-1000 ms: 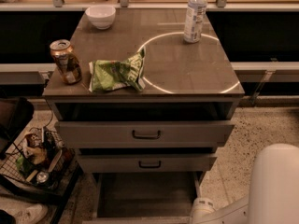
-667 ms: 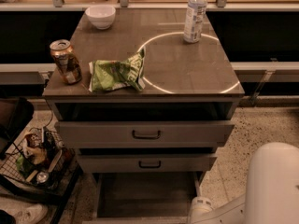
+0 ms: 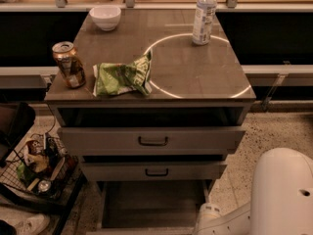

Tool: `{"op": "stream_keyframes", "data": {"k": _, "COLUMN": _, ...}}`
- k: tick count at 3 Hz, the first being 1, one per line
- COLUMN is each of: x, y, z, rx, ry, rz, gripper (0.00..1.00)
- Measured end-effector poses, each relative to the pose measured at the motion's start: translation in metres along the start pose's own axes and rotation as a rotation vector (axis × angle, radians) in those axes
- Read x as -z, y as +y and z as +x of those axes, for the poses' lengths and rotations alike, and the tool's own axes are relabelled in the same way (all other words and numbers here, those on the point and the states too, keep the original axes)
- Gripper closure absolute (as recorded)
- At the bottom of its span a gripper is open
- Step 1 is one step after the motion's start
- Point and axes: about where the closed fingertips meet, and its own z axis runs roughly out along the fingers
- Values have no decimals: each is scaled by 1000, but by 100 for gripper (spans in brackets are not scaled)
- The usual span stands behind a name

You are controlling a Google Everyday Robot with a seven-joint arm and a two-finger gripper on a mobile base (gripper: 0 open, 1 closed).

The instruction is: Close bottom drawer

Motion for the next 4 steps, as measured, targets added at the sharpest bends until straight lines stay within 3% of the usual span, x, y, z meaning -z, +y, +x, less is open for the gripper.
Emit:
{"op": "stream_keyframes", "data": {"k": 2, "x": -7, "y": -24, "z": -4, "rx": 47, "ry": -27, "rz": 37, "gripper": 100}}
{"op": "stream_keyframes", "data": {"k": 4, "x": -12, "y": -47, "z": -15, "rx": 153, "ry": -35, "rz": 82, "gripper": 100}}
